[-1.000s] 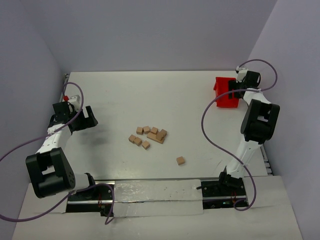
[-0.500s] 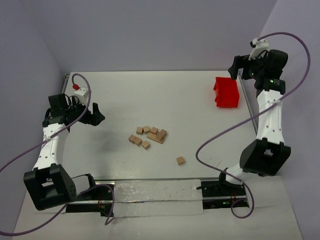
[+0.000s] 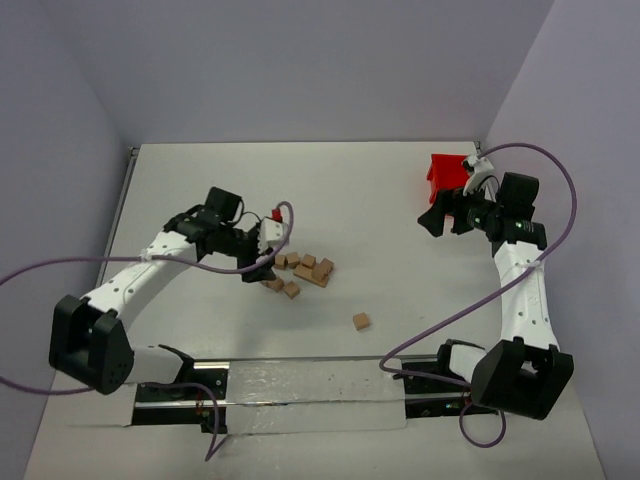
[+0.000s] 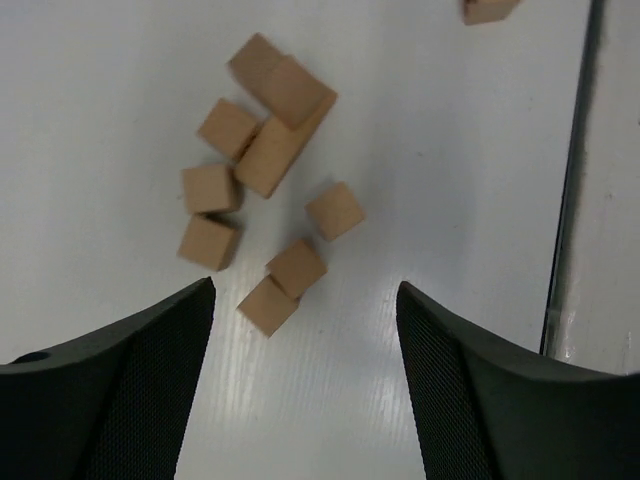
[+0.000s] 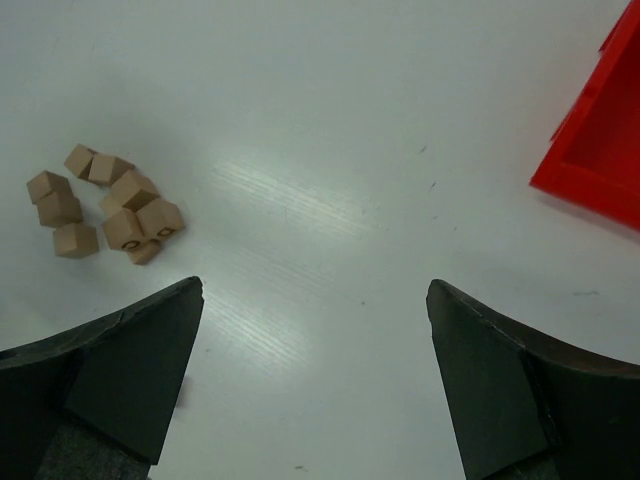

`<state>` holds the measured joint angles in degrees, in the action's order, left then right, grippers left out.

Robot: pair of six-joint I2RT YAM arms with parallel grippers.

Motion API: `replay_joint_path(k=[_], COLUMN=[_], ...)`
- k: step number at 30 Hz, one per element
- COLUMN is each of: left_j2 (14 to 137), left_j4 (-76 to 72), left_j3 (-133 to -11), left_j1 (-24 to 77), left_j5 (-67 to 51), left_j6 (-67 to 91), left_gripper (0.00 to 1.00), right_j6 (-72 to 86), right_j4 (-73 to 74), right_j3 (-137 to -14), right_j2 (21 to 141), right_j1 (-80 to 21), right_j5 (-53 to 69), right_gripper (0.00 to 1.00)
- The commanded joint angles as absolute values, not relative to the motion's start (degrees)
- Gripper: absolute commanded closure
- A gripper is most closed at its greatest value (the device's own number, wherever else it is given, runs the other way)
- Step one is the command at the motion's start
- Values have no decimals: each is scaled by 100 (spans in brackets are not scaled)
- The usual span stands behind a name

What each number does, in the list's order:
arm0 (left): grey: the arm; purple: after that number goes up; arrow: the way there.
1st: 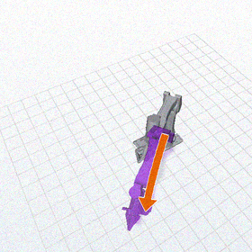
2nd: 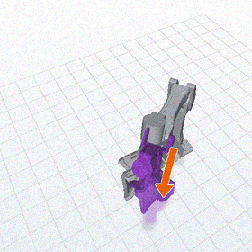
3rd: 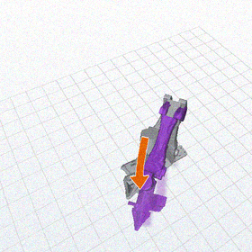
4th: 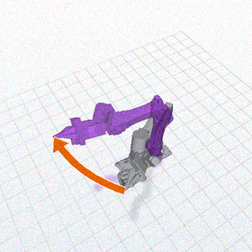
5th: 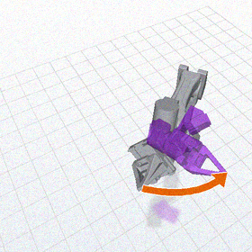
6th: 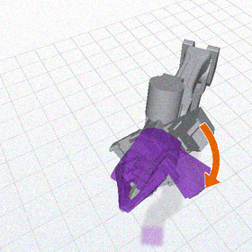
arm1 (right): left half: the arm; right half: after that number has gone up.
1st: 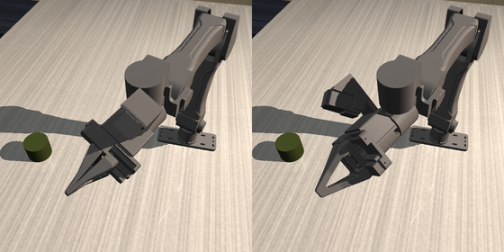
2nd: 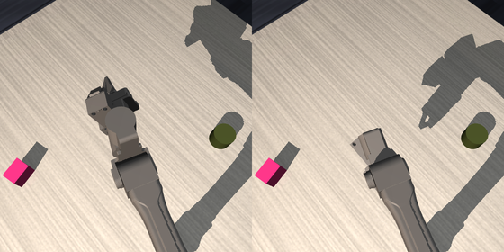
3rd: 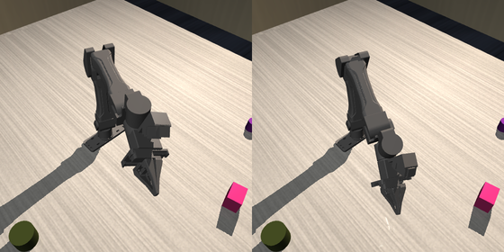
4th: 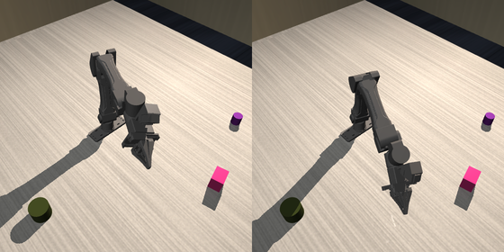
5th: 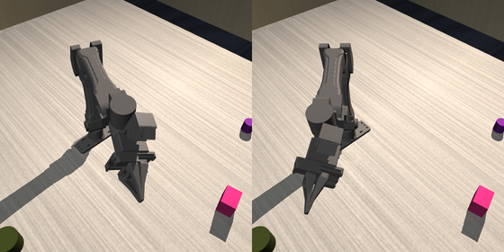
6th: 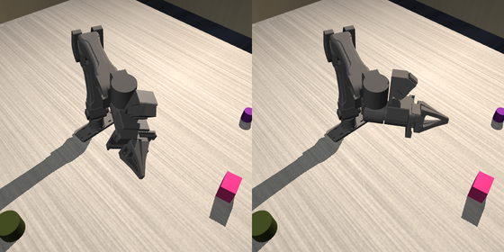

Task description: Build the wood block tower

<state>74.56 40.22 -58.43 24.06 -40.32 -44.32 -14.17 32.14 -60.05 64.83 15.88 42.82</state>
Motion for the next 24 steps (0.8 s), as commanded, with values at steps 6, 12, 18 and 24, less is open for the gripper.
replay_joint_path(k=[6, 12, 18, 24], left_j2=[9232, 9920, 10321, 10584], left_j4=[4413, 4115, 3958, 3726], left_j3=[-6940, -7228, -7274, -7260], left_j1=[3578, 3855, 3961, 4060], left_j5=[-3894, -3785, -3636, -3287], left_j6=[-5578, -5493, -5420, -5379], left_gripper=[51, 64, 65, 52], right_j6=[-1882, -1953, -2027, -2030], right_j4=[3741, 3788, 3788, 3777], right_j3=[-5864, -5783, -5786, -5845], right_j2=[5964, 5906, 6044, 6190], right_j1=[1552, 1547, 1547, 1547], right_j5=[4514, 4488, 4415, 4395], right_gripper=[0, 0, 0, 0])
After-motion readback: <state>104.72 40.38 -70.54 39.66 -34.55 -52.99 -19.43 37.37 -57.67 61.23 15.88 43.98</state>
